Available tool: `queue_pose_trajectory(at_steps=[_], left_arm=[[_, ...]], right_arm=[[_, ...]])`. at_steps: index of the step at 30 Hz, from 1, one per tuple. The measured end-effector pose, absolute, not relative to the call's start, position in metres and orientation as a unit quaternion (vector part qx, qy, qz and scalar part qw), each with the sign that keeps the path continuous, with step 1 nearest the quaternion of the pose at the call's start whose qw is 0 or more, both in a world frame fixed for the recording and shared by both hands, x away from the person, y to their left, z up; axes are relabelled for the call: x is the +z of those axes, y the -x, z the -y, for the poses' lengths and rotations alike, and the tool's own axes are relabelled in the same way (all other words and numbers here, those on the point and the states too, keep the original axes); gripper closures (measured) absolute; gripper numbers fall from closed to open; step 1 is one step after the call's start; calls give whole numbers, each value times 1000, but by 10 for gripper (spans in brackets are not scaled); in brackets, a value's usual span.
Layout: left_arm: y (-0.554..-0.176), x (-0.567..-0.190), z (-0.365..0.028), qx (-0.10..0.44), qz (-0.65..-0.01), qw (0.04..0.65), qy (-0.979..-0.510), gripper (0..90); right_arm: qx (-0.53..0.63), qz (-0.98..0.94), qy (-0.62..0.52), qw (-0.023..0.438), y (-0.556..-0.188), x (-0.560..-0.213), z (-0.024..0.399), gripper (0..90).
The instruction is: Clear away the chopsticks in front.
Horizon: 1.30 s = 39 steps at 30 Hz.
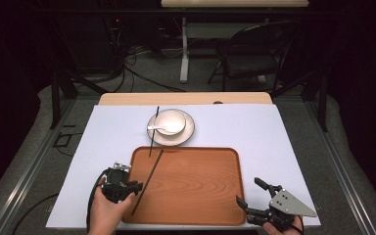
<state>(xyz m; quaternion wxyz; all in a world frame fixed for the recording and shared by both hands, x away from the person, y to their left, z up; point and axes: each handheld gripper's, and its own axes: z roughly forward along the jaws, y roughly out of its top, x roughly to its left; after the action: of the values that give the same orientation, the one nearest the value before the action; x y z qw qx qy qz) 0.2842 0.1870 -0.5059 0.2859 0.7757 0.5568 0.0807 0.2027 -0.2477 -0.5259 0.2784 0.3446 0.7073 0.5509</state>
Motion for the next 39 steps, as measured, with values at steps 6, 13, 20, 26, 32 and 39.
queue_pose_trajectory(at_steps=[6,13,20,26,32,39], left_arm=[[-305,-490,-191,98,-564,306,-761,563],[-333,-476,-195,156,-551,317,-756,460],[-361,-470,-196,180,-557,312,-748,424],[-378,-473,-193,179,-558,302,-751,424],[-391,-480,-188,176,-563,304,-748,422],[-404,-488,-179,173,-560,310,-748,430]], right_arm=[[552,-706,-345,278,-203,-526,248,179],[551,-707,-345,278,-203,-526,248,179],[550,-708,-345,278,-203,-526,248,179],[551,-708,-345,277,-203,-526,249,179],[551,-708,-344,277,-203,-526,248,179],[551,-708,-344,277,-204,-526,249,179]])
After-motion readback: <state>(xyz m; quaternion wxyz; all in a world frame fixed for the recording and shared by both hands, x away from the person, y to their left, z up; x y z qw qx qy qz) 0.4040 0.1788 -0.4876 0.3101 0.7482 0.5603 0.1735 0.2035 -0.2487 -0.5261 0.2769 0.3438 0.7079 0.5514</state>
